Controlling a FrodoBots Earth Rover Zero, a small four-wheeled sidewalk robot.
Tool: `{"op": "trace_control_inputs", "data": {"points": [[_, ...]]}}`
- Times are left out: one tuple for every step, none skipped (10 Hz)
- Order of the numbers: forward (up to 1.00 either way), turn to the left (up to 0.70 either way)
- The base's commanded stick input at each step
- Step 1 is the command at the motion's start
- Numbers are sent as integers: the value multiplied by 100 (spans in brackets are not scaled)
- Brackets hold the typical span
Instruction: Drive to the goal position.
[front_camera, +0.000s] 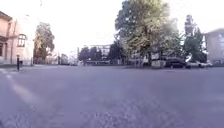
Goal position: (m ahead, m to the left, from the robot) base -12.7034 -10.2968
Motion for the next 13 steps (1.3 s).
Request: {"op": "trace_control_inputs", "data": {"points": [[70, -35], [70, -35], [70, -35], [70, -35], [70, -35], [70, -35], [70, -35], [70, -35], [70, -35], [70, -35], [70, -35], [70, -35], [70, -35]]}}
